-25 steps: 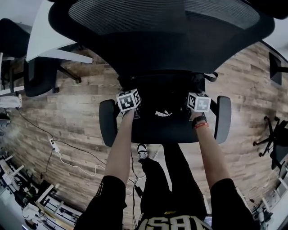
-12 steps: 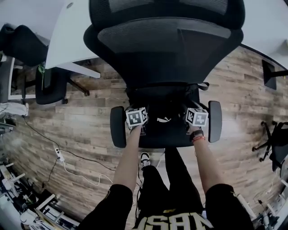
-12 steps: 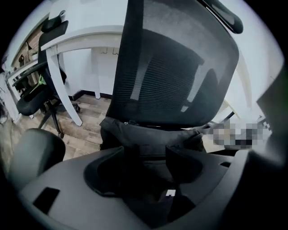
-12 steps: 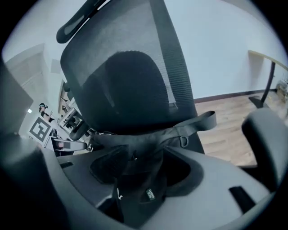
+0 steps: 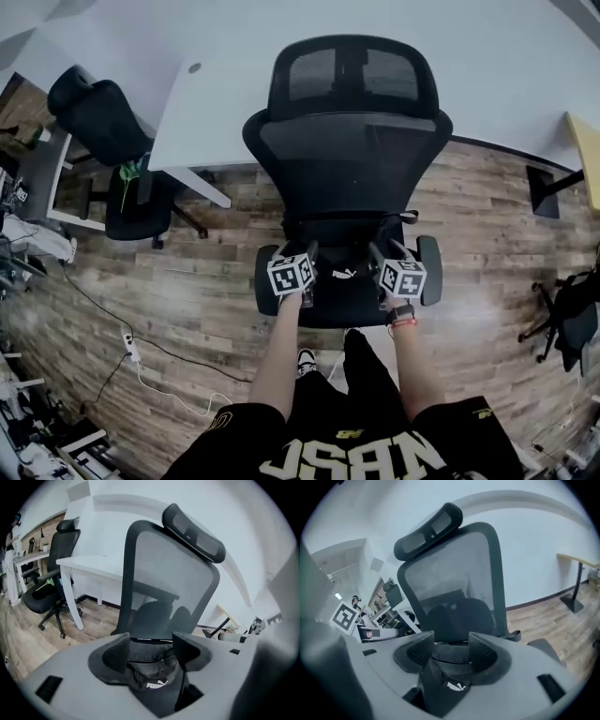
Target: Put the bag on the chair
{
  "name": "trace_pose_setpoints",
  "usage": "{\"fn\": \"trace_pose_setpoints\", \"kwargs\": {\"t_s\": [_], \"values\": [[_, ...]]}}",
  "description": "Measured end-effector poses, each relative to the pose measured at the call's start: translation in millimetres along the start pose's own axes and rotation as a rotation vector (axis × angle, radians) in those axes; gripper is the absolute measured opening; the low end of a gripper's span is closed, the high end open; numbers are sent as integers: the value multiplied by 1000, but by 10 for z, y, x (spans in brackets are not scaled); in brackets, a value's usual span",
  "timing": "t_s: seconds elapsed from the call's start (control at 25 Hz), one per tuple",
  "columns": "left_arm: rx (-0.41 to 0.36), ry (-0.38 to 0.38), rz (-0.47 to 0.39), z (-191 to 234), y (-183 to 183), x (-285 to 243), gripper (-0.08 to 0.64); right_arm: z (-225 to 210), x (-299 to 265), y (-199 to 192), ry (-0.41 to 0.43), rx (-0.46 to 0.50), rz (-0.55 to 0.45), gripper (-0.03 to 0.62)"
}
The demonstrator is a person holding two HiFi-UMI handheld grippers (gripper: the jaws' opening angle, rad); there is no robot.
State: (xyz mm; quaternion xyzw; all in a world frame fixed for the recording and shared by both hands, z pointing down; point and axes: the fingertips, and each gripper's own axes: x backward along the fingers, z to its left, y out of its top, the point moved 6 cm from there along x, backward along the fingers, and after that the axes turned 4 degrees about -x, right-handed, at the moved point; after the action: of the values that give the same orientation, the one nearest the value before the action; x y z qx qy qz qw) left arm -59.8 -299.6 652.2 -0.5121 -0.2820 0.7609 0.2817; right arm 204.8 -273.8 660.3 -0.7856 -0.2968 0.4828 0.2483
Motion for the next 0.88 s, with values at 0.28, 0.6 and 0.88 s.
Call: {"fn": "trace_pose_setpoints", "kwargs": {"t_s": [0.28,0.6,0.88], "values": [[-159,-87,-148,-302,700,770,304,650,567,575,30,79,-118,221],[-274,-145,-364,-740,1425,1667,258,1273,1377,1204,35,211,-335,192],[-318,-160,-557,-906,1719,2358,157,1745,1917,1490,64,276,-482,81]]}}
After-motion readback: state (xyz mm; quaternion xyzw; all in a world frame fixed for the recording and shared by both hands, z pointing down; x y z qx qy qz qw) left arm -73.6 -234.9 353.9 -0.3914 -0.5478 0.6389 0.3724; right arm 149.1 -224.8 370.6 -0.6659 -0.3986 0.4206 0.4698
